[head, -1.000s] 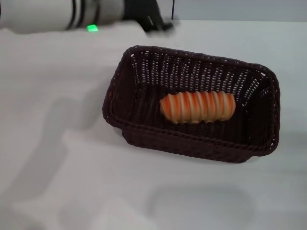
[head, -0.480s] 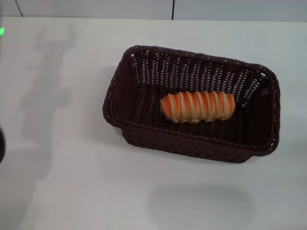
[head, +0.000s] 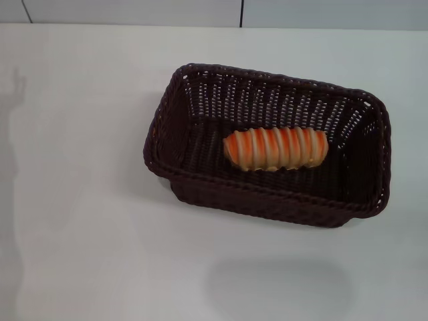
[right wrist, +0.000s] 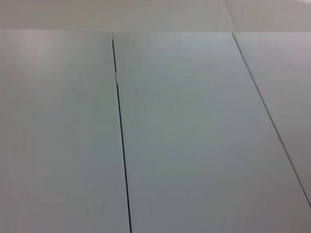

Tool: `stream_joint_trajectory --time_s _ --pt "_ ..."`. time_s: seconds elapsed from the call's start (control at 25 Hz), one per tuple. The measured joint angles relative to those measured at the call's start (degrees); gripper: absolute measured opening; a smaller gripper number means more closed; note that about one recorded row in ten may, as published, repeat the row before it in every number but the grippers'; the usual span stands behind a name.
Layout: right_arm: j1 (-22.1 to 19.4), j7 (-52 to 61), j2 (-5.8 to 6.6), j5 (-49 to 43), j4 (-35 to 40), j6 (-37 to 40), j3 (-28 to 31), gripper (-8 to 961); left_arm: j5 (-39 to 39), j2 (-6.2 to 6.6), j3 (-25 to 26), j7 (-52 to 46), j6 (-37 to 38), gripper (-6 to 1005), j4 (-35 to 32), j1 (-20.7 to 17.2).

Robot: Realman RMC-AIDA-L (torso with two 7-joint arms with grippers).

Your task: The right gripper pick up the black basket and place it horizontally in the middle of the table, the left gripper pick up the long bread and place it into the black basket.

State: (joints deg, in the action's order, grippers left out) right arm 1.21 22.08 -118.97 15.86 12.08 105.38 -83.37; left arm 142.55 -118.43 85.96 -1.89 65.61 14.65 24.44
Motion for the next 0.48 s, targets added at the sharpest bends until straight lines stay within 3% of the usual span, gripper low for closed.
stream_joint_trajectory --time_s 0.48 --pt "-0.11 -2.51 -0.12 -0.07 -0.21 1.68 -0.07 817 0.2 -0.23 -2.51 0.02 -1.61 780 -0.51 -0.13"
